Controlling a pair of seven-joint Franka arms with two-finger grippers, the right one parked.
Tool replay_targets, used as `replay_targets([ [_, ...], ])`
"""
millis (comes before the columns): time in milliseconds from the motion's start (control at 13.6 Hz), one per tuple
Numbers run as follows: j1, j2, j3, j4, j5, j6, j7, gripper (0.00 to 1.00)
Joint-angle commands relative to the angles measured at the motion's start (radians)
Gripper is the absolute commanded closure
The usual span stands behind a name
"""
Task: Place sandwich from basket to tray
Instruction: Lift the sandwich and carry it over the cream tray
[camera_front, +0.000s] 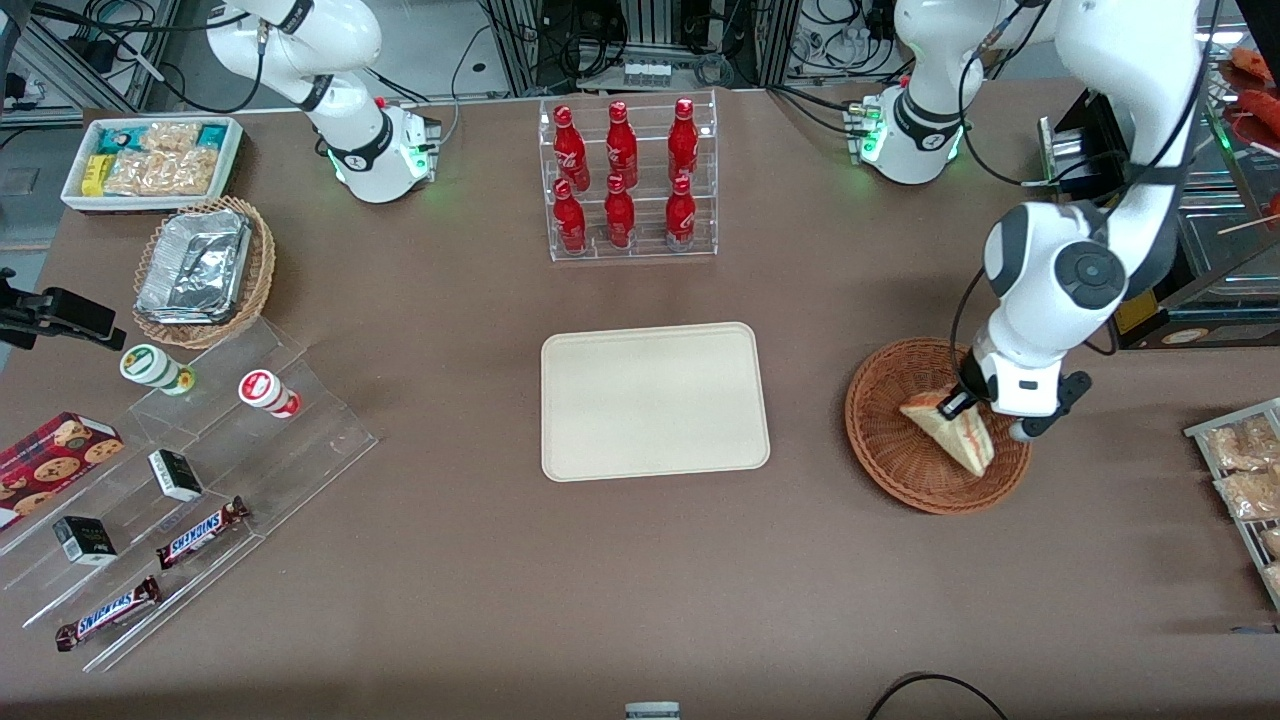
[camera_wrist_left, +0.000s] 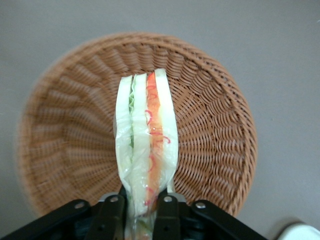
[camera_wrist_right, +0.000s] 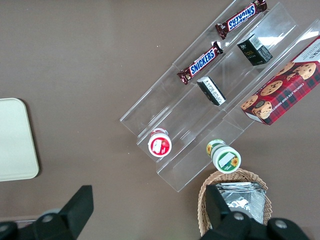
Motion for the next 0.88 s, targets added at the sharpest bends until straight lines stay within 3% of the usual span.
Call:
replay_targets([
  [0,-0.026,-0.062,-0.030,0.187,0.032,-0.297,-0.008,1.00],
  [294,-0.135,0.004,-0.111,0.470,0.030,-0.534,-0.002,1.00],
  [807,-0.398,0.214,-0.121,0.604,0.013,-0.437,-0.005,1.00],
])
